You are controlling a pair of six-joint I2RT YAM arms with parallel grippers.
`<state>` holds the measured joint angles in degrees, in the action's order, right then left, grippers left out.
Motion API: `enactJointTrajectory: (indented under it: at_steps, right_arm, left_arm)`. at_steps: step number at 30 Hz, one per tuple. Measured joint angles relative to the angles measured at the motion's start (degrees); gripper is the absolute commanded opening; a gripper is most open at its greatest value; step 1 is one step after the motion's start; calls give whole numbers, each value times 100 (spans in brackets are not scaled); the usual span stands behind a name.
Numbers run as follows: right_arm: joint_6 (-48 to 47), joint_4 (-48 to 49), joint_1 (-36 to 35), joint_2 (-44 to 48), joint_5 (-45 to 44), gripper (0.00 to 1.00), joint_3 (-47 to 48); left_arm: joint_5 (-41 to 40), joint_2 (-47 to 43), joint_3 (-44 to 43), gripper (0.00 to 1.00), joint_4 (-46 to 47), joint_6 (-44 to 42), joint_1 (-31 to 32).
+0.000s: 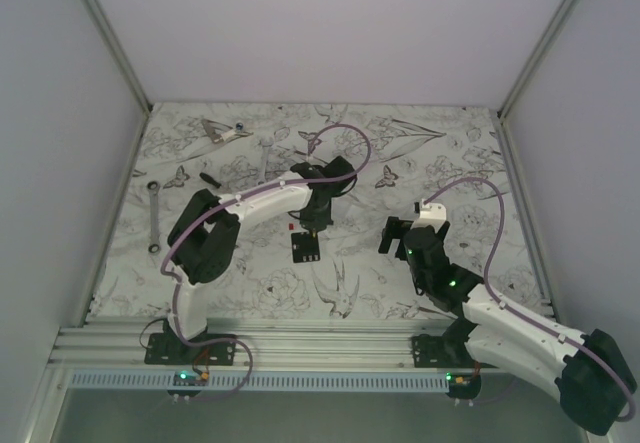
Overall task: Snap on the fuse box
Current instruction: Install the fuse at the fuse box base.
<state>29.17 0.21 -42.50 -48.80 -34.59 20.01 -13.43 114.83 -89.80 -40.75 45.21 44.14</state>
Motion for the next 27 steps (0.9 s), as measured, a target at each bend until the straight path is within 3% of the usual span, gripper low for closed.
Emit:
enactJointTrajectory:
  at_steps: [13,27]
  right_arm:
    - [2,0,0,0,2,100,0]
    - [2,0,0,0,20,100,0]
  left_arm:
    - [-184,-243,269,0,-20,645,9]
    - [-210,-280,262,0,-22,767,17]
